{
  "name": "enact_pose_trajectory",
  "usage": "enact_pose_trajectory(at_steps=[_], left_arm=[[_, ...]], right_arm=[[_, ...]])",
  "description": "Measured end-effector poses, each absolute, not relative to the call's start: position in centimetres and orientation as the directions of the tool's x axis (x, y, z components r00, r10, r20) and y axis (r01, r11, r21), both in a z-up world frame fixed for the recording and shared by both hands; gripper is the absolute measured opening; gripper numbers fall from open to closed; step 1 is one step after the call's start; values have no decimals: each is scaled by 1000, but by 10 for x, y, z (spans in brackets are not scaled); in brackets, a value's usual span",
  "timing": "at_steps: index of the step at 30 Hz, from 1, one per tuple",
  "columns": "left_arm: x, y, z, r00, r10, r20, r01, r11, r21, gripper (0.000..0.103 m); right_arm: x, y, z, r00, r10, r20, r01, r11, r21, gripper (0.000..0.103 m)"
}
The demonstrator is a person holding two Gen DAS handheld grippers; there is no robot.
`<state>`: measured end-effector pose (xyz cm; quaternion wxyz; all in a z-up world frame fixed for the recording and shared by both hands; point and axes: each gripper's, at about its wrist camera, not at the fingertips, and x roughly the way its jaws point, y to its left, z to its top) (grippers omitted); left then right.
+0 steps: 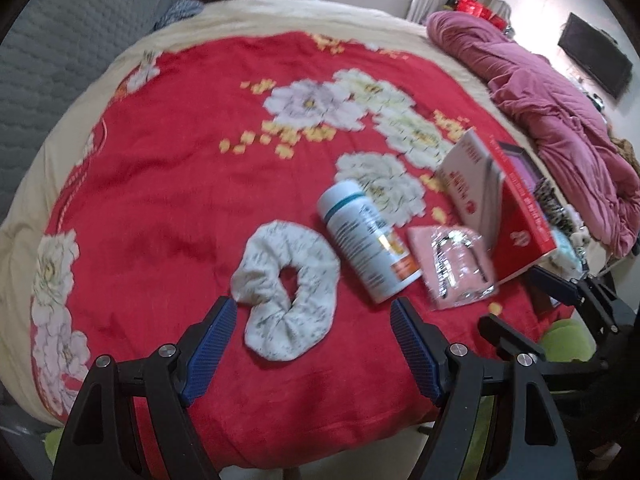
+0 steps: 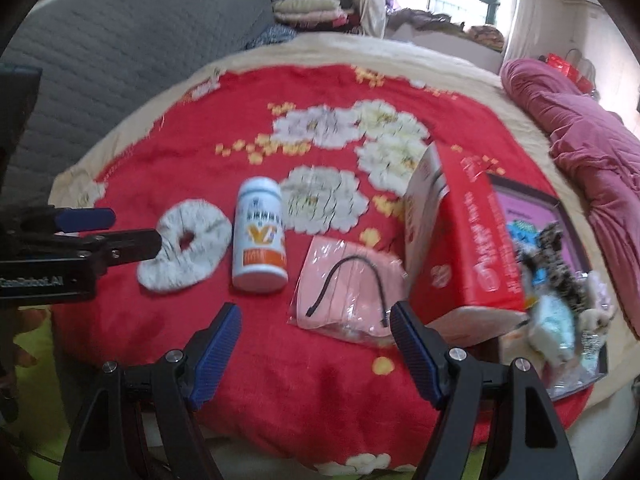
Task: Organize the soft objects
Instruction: 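Reach the left tool to the white floral scrunchie while the right tool nears the pink mask packet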
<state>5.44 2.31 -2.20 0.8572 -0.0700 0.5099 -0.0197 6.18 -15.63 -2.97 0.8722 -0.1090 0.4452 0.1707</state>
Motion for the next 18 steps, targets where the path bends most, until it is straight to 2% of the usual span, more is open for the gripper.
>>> enact_pose_trajectory(at_steps=[9,18], left_arm=[[62,36,-49,439,-104,-893,-82,985,-154,80],[71,42,-68,417,-129,-900,-94,978,-184,80]], right_arm=[[94,-150,-80,478,120,-870,-343,937,-59,76],[116,-149,-99,467,82,-880,-296,953,-68,76]])
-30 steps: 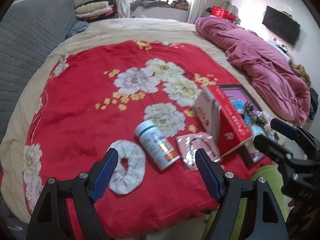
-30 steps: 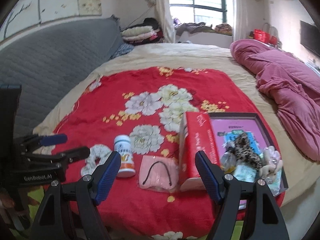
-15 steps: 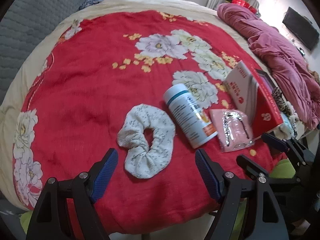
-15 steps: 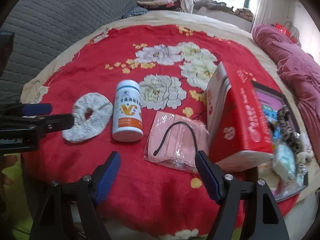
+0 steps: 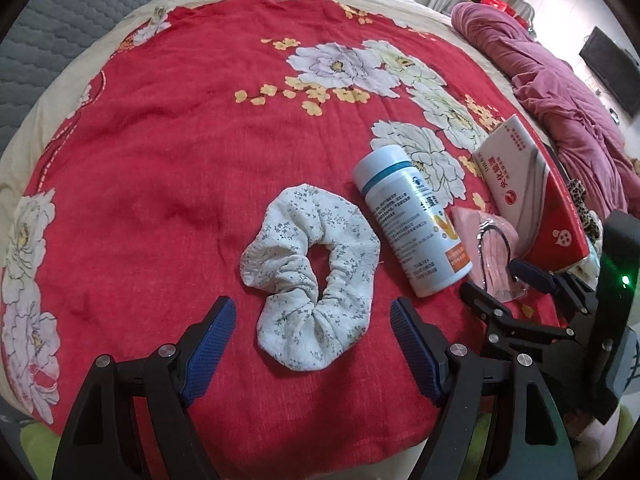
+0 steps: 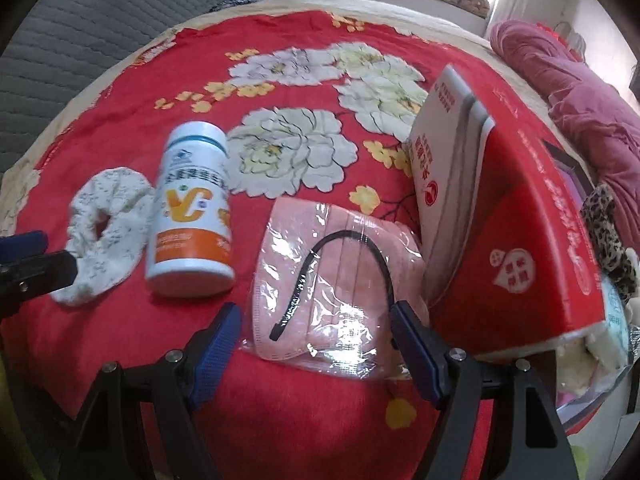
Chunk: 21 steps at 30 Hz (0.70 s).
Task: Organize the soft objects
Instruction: 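Reach the left tool to the white floral scrunchie while the right tool nears the pink mask packet, then grasp the white scrunchie with the left tool while the right tool grasps the pink mask packet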
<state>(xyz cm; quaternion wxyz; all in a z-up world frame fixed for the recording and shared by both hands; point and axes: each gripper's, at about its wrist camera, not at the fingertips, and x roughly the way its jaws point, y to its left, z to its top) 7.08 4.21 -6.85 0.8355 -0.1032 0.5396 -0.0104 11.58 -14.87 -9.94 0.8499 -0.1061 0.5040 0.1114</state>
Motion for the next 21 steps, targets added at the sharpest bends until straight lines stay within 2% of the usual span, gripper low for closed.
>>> enact_pose_trajectory(at_steps=[7,12,15,19,21], left_arm=[[82,47,-86,395,-131,-909,-109,976,-189,80],[94,49,-102,383,-121,-916,-138,973,-187,80],[99,46,-107,379,-115,-918,-130,976,-176,80],[101,48,-109,398,-128,-908,-134,972,-195,81],[103,49,-109,414,-127,-902,-137,970,-199,75]], right_arm=[[121,-151,-108,454,53,-889,-254,965,-72,75],[123,-160,-103,455,98,-885,-228,974,-9,62],[120,-159,-99,459,138,-877,-247,969,23,45],[115,-156,-94,470,147,-870,-272,962,15,44],[115,-162,-93,462,173,-870,-262,964,52,42]])
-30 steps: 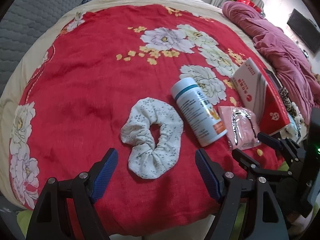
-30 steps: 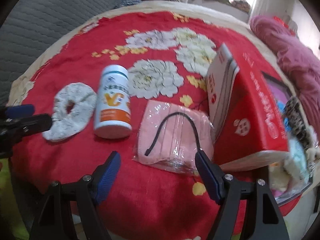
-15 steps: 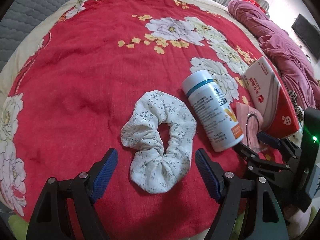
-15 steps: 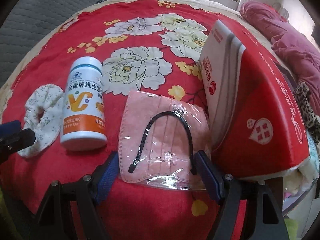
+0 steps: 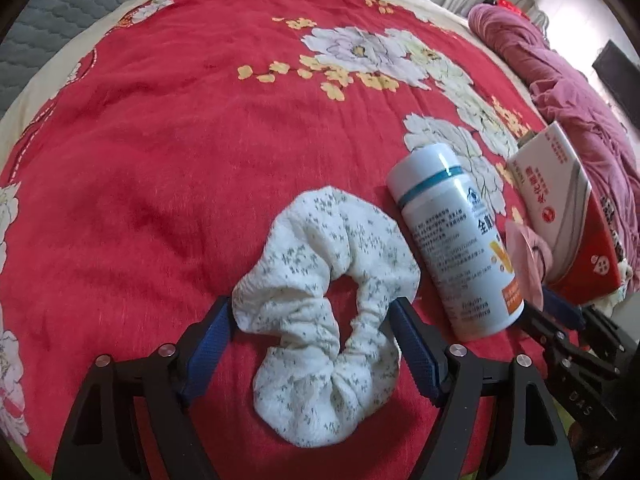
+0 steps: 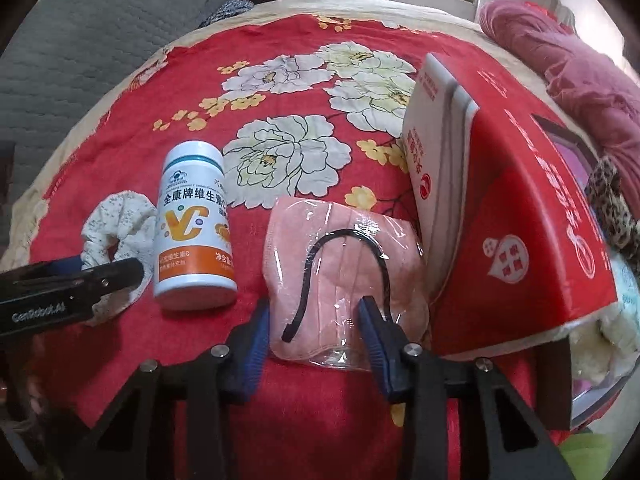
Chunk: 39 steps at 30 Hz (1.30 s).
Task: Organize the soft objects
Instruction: 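Grasp the white scrunchie with the left tool while the right tool grasps the pink mask packet, then carry the scrunchie with the left tool while the right tool carries the mask packet to the tray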
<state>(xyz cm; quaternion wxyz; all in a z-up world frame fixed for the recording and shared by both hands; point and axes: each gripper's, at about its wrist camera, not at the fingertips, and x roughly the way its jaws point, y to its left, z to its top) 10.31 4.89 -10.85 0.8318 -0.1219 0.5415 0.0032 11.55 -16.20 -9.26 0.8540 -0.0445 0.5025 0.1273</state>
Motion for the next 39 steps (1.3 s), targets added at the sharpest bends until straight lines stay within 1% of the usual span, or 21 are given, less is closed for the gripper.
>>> enact_pose_trajectory(at_steps=[2,3,5,8,12,19,27,39], left_arm=[[104,48,-107,420,-120,-900,-130,973,-191,61],[103,49,-106,429,-133,-894,-129,970,-206,56],[103,50,-104,437,-161,-885,-125,963,-237,28],[101,52,-102,446,-202,-872,-122,951,-283,18],[96,49,-92,476,-248,-844,-97,939,-331,16],[83,44,-55,548,-256,-796,-57,938,-342,16],[73,28,-4,608,-233,-759,6,957,-289,16],[60,-14,42,644,-262,-719,102,960,-259,16]], right_arm=[[114,-166,-88,464,196,-864,-254,964,82,39],[113,-167,-86,469,202,-860,-255,963,87,37],[109,-168,-79,481,211,-851,-261,961,91,35],[107,-173,-74,489,239,-839,-258,958,123,32],[105,-179,-65,502,276,-820,-262,952,160,27],[98,-184,-38,560,322,-763,-290,939,184,27],[90,-188,0,611,359,-706,-309,929,205,27],[70,-218,49,699,345,-627,-299,937,183,27]])
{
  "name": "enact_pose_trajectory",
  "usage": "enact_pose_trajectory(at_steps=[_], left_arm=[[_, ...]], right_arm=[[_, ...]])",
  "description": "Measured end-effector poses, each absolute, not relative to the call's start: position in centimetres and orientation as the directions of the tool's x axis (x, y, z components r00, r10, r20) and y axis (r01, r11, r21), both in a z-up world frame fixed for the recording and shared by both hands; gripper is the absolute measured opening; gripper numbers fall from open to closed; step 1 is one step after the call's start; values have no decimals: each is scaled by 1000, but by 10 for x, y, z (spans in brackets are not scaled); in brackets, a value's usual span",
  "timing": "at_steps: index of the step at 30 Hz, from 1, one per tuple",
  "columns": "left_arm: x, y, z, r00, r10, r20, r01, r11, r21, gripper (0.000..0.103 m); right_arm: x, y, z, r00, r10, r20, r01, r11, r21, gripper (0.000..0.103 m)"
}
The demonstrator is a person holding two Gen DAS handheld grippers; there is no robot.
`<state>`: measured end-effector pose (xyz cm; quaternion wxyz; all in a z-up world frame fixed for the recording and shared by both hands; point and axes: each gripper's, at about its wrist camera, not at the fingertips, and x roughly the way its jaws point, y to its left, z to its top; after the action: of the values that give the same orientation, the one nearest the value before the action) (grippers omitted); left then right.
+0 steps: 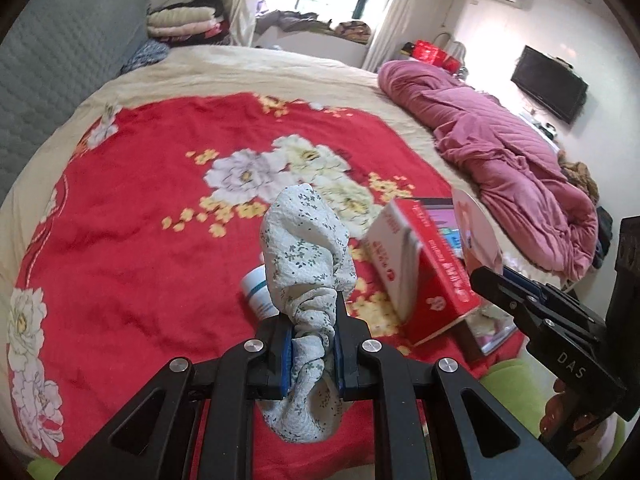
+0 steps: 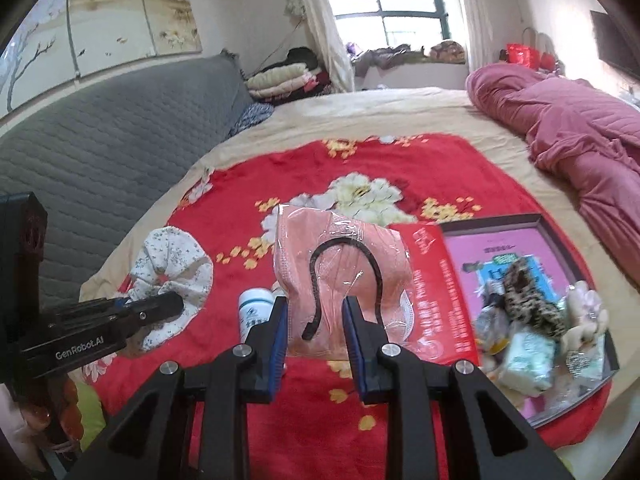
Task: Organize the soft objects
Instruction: 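Carry the scrunchie with the left tool while the right tool carries the mask packet to the tray, then lower the scrunchie into the tray with the left tool while the right tool lowers the mask packet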
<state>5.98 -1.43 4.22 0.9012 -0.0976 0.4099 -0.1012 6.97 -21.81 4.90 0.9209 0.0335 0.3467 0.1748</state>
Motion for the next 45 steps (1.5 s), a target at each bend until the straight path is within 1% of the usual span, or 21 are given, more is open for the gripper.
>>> enact_pose_trajectory(at_steps=[10,15,23,28,35,39,45], left_arm=[[60,-56,59,637,-292,-714,174,956,-235,16],[66,-90,63,613,-335,-716,240,942,-236,16],[91,-163,66,560,-409,-721,349,905,-242,16],[110,-213,54,503,-443,-742,407,879,-249,16],[146,-280,25,409,-457,-790,452,853,-260,16],[163,-297,4,370,-434,-822,447,858,-252,16],[173,-303,-13,345,-417,-841,439,864,-248,17]], right_arm=[[61,-256,64,737,310,-600,-244,951,192,27],[62,-282,66,754,281,-594,-195,959,207,27],[70,-364,69,784,179,-594,-44,971,233,27],[92,-412,60,750,130,-649,23,975,222,27],[126,-443,39,688,137,-713,28,976,214,27],[155,-449,25,640,173,-748,2,974,228,28],[190,-431,5,558,150,-816,-76,989,130,29]])
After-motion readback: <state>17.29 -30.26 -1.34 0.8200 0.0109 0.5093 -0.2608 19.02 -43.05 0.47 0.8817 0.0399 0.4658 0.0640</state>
